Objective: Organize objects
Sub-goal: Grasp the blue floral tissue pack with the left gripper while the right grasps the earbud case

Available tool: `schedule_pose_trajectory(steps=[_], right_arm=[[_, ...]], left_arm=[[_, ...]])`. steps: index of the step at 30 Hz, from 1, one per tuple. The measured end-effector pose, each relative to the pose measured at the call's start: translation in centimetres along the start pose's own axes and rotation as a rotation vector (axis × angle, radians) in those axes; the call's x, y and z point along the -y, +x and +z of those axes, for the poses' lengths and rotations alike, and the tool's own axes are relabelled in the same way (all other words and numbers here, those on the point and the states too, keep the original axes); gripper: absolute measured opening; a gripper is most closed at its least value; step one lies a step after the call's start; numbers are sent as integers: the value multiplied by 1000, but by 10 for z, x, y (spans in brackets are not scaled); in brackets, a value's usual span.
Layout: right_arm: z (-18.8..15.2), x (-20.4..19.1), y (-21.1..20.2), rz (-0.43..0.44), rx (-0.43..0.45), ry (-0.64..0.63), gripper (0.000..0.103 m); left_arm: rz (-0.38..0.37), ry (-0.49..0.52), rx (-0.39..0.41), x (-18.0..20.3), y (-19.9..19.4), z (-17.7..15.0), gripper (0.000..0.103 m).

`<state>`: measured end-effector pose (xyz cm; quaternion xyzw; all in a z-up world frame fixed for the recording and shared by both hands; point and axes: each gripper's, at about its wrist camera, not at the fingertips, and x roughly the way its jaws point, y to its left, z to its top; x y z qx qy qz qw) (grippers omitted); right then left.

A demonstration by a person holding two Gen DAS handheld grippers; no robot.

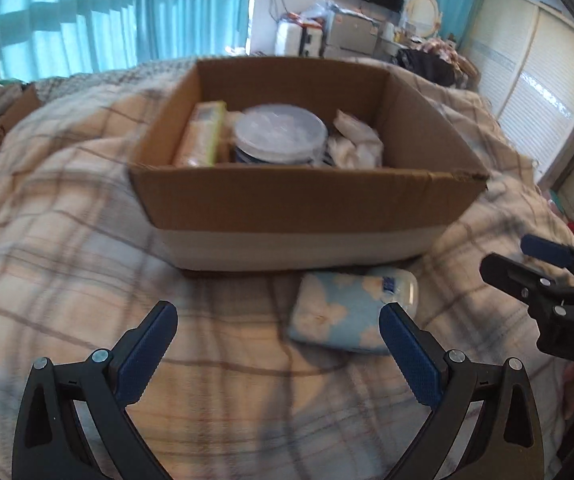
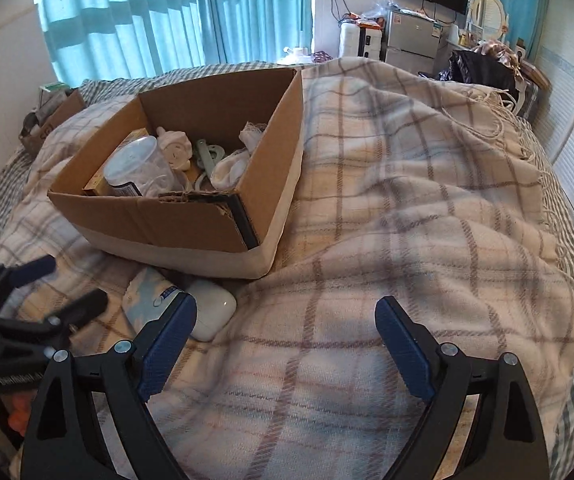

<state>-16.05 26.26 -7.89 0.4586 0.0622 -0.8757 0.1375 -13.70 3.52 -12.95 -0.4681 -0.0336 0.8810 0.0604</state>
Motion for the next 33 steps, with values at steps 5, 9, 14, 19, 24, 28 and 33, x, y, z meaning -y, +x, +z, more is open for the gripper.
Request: schedule_pose_trajectory(steps=[5,9,14,19,24,28,33], right_arm=[[0,0,2,-1,-11,14,91],[0,-1,6,-9,-25,12,91],[-1,-4,8,-24,-32,7,91],[-2,-7,9,-40,-32,-11,91],[-2,-14,7,-57,-29,-49,91],[2,-32,7,-70,-38,-128,91],[8,-60,27,-80,-110,-223,91]], left_arm=[[-20,70,-61,20,22,-12,103],[-37,88,-58,29,31,-11,101],[-87,138,-85,41,39,-16,71],[-94,114,-48,34,18,-17,56],[-47,101,15,17,-14,-8,27],[-21,94,43,3,-21,-7,27],[-30,61,37,-13,-18,-1,30]])
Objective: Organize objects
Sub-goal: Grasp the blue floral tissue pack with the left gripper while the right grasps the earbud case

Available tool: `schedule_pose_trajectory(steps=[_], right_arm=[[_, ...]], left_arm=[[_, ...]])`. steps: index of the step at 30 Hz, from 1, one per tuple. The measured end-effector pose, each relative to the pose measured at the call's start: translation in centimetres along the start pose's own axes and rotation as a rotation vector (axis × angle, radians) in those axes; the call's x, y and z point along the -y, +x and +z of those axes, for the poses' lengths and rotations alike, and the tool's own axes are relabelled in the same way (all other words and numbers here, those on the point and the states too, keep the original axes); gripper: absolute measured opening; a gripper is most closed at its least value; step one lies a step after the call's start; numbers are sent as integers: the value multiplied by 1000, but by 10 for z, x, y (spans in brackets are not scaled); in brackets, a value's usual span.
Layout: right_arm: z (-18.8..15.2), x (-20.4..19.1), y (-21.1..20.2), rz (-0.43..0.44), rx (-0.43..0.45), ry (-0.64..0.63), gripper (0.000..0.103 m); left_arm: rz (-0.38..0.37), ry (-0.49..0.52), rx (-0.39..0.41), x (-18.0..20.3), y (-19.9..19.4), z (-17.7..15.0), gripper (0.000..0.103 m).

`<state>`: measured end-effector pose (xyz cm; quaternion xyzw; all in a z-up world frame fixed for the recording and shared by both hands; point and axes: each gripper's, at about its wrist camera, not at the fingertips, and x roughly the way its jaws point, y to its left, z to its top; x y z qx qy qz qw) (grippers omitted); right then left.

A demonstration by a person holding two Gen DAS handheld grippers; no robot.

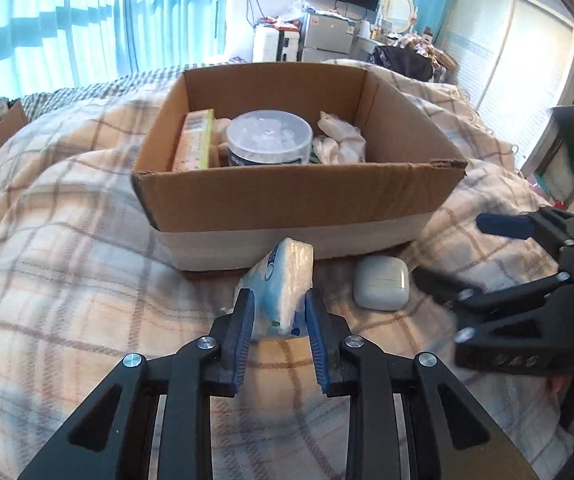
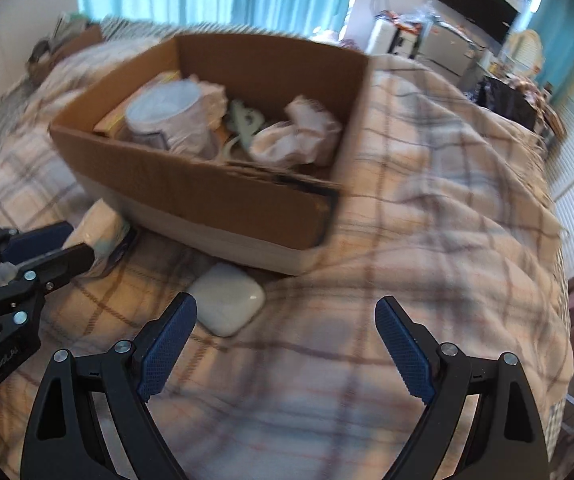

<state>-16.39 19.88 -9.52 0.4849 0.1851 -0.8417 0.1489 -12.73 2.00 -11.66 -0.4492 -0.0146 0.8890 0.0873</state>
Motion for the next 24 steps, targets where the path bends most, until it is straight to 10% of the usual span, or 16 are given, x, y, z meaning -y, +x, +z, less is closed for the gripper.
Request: schedule_pose_trajectory(steps=[5,12,17,24], right_arm=[[9,-18,34,32,-92,-47,90],[8,-16,47,62,-117,-38,88],[5,-20,54,71,-143,-74,56],[-3,-4,22,87,-64,-34,56]], left_arm=[[17,-31,-29,-8,14,-3,73],[-50,-76,-109,-17,32,-7,85],[-16,-42,-127,-10,36,-10,87],[18,-9,-141,-3,42,-11,90]])
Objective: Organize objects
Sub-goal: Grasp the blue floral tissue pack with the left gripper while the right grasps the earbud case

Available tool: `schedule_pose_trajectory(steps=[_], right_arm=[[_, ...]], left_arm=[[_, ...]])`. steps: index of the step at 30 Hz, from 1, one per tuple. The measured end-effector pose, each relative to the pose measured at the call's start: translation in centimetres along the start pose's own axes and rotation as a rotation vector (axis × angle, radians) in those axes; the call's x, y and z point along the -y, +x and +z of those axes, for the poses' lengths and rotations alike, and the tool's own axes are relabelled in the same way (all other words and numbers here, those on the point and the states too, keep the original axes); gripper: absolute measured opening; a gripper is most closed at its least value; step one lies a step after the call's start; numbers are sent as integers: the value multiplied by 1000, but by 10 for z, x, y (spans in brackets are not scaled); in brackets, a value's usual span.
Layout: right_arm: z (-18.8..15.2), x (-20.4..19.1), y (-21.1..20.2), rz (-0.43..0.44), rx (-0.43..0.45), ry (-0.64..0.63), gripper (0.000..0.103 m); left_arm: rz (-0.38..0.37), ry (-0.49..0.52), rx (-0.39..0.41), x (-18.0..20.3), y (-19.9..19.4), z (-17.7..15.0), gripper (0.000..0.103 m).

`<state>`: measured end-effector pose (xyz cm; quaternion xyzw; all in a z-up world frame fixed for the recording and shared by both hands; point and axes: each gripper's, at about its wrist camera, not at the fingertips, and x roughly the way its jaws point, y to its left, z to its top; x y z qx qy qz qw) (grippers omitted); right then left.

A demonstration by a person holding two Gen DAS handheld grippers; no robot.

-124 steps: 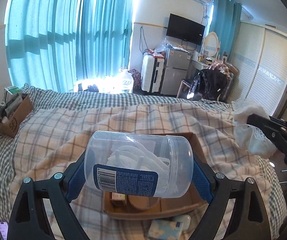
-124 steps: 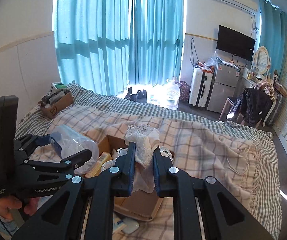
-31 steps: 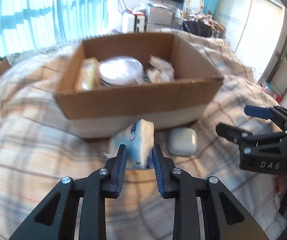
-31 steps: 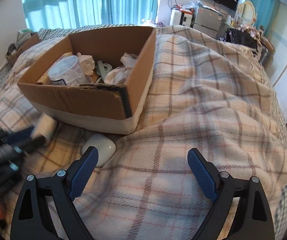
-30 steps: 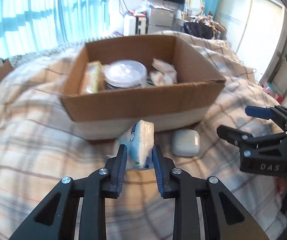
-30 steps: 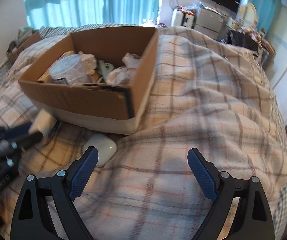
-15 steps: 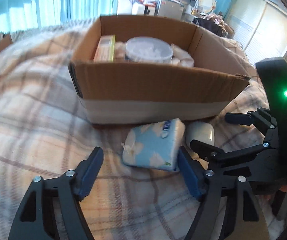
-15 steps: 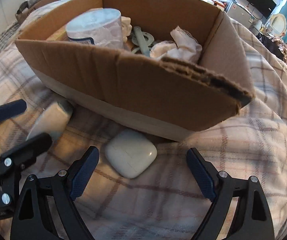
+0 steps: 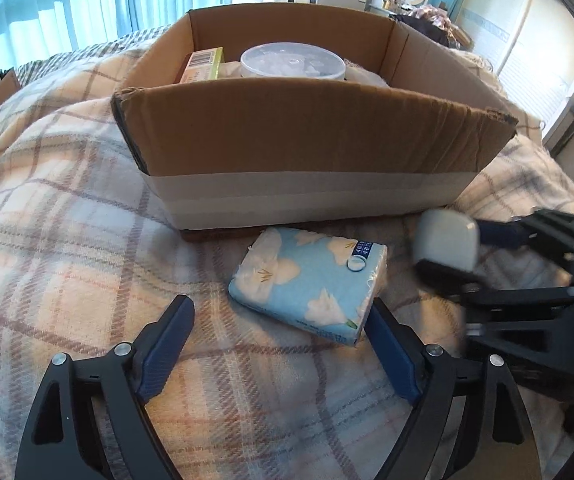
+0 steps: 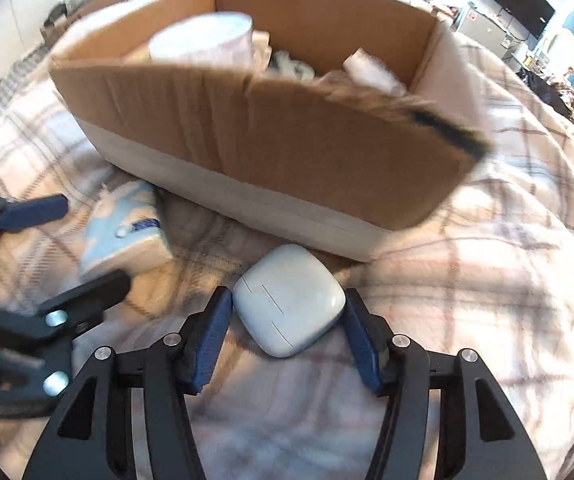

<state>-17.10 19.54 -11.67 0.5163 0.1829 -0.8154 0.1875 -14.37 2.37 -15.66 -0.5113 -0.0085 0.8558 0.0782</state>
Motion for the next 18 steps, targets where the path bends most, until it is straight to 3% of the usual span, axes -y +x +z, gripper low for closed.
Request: schedule_pose_trajectory(steps=[7,10,11,12,18], right_arm=[[-12,26,-28,55,66,69,56],[-12,17,-29,56,74,70,56],[-10,16,-29,56,75,68,56],[-8,13,-28,57,75,68,56],[-21,11,-25,61,99,83,56]], left_arm=[[58,78,-31,16,25,6,96],[86,105,-50,23,39,11,96],[86,112,-49,24,40,10,91],[65,118,-44,25,37,9,77],[14,106,-6,29,13,-4,75]])
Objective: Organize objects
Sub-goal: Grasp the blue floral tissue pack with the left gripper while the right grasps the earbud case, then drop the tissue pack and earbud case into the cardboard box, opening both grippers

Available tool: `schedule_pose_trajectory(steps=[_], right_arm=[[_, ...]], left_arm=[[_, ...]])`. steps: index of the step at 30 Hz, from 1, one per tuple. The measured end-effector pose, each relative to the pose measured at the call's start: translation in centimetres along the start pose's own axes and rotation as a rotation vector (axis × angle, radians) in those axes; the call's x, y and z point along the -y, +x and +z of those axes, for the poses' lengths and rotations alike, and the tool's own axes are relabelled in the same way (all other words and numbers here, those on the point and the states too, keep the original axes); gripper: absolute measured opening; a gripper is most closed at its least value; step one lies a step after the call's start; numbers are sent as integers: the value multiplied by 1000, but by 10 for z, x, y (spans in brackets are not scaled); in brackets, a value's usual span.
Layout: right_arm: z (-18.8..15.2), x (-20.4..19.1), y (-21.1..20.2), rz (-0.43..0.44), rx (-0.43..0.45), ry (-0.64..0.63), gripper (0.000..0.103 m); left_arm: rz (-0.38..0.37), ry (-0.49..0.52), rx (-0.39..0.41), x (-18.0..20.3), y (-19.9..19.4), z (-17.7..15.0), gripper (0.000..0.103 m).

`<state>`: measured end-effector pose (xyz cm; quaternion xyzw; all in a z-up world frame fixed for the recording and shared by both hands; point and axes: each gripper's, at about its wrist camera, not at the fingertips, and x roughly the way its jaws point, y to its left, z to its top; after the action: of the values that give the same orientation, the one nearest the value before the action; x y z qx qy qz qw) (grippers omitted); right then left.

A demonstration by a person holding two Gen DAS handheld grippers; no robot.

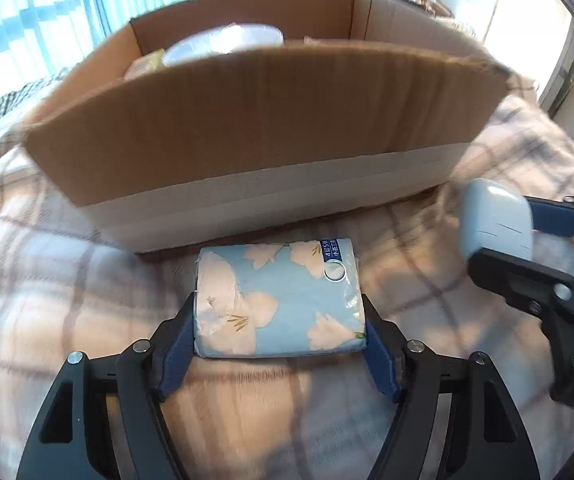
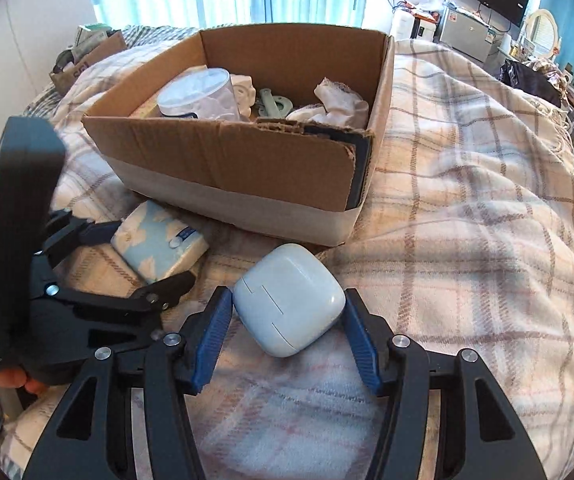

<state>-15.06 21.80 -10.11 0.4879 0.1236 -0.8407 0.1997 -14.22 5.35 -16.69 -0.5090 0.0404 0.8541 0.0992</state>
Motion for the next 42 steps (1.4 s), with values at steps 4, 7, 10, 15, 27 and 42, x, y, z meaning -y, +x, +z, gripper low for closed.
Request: schedule_pose_trajectory(steps=[4,7,10,15,27,42], right_arm=[[-4,-3,-14,18,34,4,56],[-4,-6,-31,23,73,3,56],[-4,-9,-49,33,111,1,56],[4,-12,-83,102,171,9,56],[99,28,-163,139,421,125,56],[166,47,-17,58,260,112,56]], left_arm=[[-11,-27,41,1,-27,-9,75],[16,-46,65,-1,-46,-11,75],[45,-42,101,-6,-68,-10,75],[36,-59,186,-14,-108,8,75],[51,-160,340,-61,-154,111,75],[36,-79,238,-70,-36,163,75]])
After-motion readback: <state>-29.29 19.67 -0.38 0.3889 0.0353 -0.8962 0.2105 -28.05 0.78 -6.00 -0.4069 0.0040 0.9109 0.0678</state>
